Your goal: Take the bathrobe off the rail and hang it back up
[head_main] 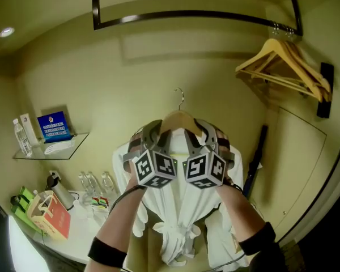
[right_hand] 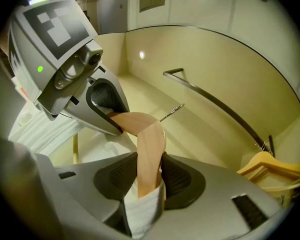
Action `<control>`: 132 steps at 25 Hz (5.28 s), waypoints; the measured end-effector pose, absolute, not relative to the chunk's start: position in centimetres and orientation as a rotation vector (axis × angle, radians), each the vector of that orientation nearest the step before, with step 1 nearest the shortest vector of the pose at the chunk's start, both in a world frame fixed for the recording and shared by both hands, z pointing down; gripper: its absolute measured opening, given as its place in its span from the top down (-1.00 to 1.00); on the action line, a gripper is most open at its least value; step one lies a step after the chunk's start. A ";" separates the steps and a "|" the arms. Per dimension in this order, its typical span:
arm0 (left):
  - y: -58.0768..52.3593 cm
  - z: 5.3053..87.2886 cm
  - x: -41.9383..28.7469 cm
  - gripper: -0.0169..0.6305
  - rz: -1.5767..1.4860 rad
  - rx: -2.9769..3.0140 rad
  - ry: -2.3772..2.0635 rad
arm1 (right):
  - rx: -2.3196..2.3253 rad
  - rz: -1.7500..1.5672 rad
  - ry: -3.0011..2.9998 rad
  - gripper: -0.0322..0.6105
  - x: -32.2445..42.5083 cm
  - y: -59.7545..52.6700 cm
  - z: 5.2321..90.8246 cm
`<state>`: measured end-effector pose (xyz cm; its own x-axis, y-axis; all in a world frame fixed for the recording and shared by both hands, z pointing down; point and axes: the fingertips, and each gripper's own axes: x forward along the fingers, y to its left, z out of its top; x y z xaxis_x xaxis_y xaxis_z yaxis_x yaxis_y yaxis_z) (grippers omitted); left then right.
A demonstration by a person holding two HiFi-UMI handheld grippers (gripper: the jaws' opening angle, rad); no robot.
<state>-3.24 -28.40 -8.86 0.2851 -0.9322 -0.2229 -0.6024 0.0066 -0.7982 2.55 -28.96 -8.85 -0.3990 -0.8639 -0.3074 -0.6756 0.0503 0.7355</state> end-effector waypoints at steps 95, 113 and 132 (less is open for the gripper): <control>-8.3 12.1 -17.8 0.95 -0.217 -2.369 1.880 | 1.632 -0.102 -2.555 0.85 7.4 -12.7 15.9; 2.6 30.5 -18.1 0.95 -0.287 -2.578 2.093 | 1.568 0.316 -2.452 0.85 13.6 -0.8 32.7; 2.6 31.1 -16.6 0.95 -0.268 -2.578 2.099 | 1.525 0.331 -2.446 0.85 14.1 -1.5 33.6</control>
<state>-16.57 2.56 31.14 0.2024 -0.9485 0.2438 -0.9793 -0.1966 0.0483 14.12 -1.46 33.63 -0.4268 -0.8463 0.3186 -0.9006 0.4298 -0.0648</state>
